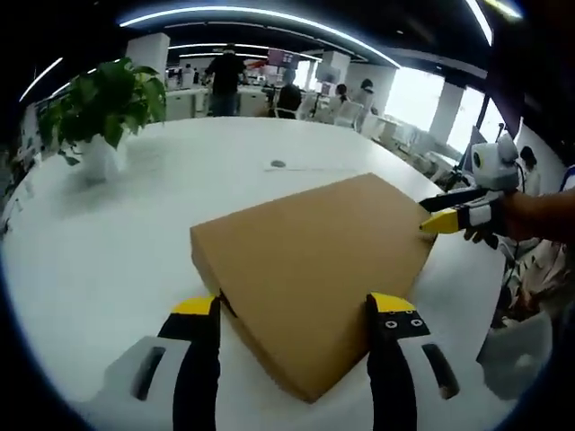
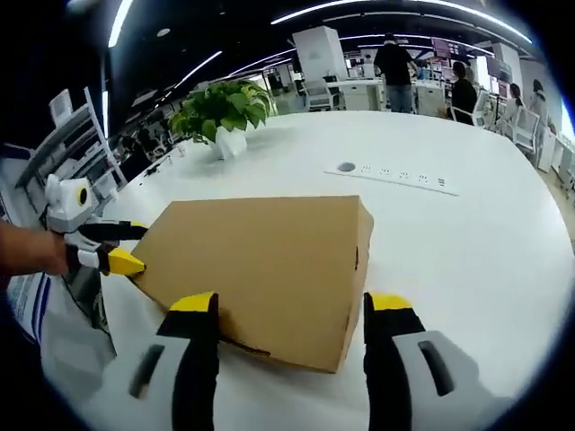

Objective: Operate the shoe box by opening the lid, removing the specified soft item, and placing it in the target area until the item is outside and the box remains undamaged.

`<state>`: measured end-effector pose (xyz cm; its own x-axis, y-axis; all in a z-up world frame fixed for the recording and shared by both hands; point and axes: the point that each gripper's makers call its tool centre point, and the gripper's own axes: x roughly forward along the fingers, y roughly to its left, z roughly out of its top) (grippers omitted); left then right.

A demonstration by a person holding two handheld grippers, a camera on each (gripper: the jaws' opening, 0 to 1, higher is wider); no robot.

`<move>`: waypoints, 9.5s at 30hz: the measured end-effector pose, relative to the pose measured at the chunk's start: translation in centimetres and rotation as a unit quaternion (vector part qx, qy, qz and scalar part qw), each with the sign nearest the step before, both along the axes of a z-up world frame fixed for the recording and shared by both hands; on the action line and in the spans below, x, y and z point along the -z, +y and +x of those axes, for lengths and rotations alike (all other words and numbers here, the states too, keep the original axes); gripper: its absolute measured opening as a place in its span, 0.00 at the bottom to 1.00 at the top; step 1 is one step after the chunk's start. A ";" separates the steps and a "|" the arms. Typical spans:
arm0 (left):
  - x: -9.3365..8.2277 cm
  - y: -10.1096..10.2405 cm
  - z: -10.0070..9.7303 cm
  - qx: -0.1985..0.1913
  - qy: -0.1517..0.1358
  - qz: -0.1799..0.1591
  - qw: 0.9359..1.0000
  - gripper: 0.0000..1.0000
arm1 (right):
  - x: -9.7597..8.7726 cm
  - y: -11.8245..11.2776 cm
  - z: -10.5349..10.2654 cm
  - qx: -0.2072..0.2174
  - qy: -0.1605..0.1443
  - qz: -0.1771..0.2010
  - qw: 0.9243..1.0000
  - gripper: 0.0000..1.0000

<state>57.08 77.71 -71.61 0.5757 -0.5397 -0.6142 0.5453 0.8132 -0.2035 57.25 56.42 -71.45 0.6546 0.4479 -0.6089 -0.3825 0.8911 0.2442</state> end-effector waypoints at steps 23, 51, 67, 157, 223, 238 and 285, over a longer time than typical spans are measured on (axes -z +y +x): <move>0.2 -0.1 -0.1 0.006 0.003 -0.015 1.000 0.65 | 0.5 0.2 -0.9 0.004 0.013 0.006 1.000 0.56; -0.4 0.9 -3.3 0.033 0.013 -0.019 0.999 0.60 | 0.4 1.4 -7.1 0.027 0.026 0.008 0.999 0.53; -0.2 3.2 -5.9 0.036 0.016 -0.015 0.999 0.58 | 0.4 3.6 -11.0 0.021 0.033 0.008 0.999 0.53; -1.8 8.6 -13.4 0.081 -0.034 0.036 0.995 0.34 | -1.3 6.1 -17.6 -0.071 -0.029 -0.048 0.996 0.42; -10.8 7.0 -9.0 0.035 -0.096 -0.066 0.993 0.37 | -8.2 3.2 -11.1 -0.025 -0.162 -0.101 0.981 0.20; -13.1 6.4 -6.7 0.027 -0.118 -0.087 0.989 0.38 | -9.6 1.7 -7.9 0.008 -0.181 -0.129 0.975 0.05; -0.6 8.4 -10.7 0.038 0.027 0.052 0.998 0.06 | -12.0 0.5 -2.3 0.035 -0.156 -0.170 0.972 0.00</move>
